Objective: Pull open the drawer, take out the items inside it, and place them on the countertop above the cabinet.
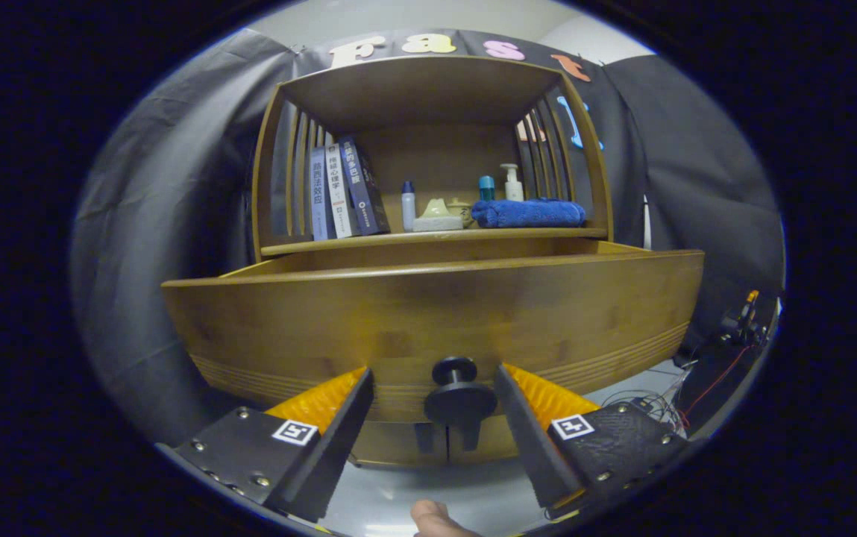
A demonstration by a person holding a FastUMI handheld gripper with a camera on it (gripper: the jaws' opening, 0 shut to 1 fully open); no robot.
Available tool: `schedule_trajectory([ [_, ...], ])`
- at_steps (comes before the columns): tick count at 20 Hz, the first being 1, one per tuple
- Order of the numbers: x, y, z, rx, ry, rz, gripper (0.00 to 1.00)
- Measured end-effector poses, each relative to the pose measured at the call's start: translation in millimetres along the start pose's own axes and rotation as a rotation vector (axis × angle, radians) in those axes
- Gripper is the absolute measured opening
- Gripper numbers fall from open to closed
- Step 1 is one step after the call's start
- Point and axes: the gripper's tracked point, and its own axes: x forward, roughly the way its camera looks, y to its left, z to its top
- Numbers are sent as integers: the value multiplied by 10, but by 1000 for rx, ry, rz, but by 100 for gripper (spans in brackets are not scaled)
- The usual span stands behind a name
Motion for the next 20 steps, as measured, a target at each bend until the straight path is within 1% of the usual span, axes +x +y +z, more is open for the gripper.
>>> schedule_trajectory([
  [3, 71, 1, 21, -23, -58, 0, 98],
  [6, 175, 15, 49, -28, -85, 0, 98],
  [8, 294, 37, 150, -25, -119, -3, 98],
  [9, 398, 57, 95, -37, -81, -8, 98],
  [10, 408, 82, 127, -47, -110, -14, 99],
  [11, 434, 87, 108, -62, -90, -18, 99],
  [14, 708, 114, 152, -62, -120, -24, 99],
  [20, 1048, 124, 192, -58, -136, -22, 99],
])
